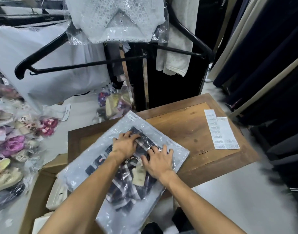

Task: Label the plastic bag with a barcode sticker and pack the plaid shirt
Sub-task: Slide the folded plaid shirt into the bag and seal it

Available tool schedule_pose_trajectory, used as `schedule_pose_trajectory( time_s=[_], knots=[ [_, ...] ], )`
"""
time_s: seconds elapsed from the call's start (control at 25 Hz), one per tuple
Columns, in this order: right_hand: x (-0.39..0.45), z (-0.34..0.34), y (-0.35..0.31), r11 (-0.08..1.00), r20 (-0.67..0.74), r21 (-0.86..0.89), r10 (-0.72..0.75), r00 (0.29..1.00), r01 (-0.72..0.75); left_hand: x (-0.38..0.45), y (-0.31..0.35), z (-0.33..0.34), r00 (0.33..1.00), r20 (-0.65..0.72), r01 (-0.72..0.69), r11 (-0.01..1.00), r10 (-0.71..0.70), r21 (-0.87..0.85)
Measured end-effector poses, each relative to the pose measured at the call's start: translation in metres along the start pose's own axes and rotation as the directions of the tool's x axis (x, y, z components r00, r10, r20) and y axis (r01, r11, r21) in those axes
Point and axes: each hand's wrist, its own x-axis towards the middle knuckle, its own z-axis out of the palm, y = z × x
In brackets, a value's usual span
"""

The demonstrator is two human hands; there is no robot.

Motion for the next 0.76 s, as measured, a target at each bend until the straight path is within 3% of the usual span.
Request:
schedule_pose_trajectory(
  time_s=[0.32, 0.44, 0.6, 0.76],
  knots=[
    [0.043, -0.013, 0.027, 0.995, 0.155, 0.097, -0.049, 0.987, 0.034, -0.033, 0.01, 0.024, 0.986, -0.074, 0.132, 0.976, -0.146, -0.171],
    [0.058, -0.013, 0.04, 0.984, 0.156, 0.162, -0.1, 0.983, 0.074, -0.042, 0.02, 0.03, 0.988, -0.054, 0.128, 0.969, -0.142, -0.213],
    [0.049, -0.027, 0.074, 0.946, 0.078, 0.306, -0.14, 0.987, 0.11, -0.064, 0.02, 0.032, 0.993, -0.018, 0.102, 0.909, -0.119, -0.403],
    [0.023, -0.014, 0.124, 0.972, 0.068, 0.205, -0.13, 0.989, 0.114, -0.088, 0.026, 0.047, 0.986, 0.065, 0.167, 0.943, -0.155, -0.288]
  ],
)
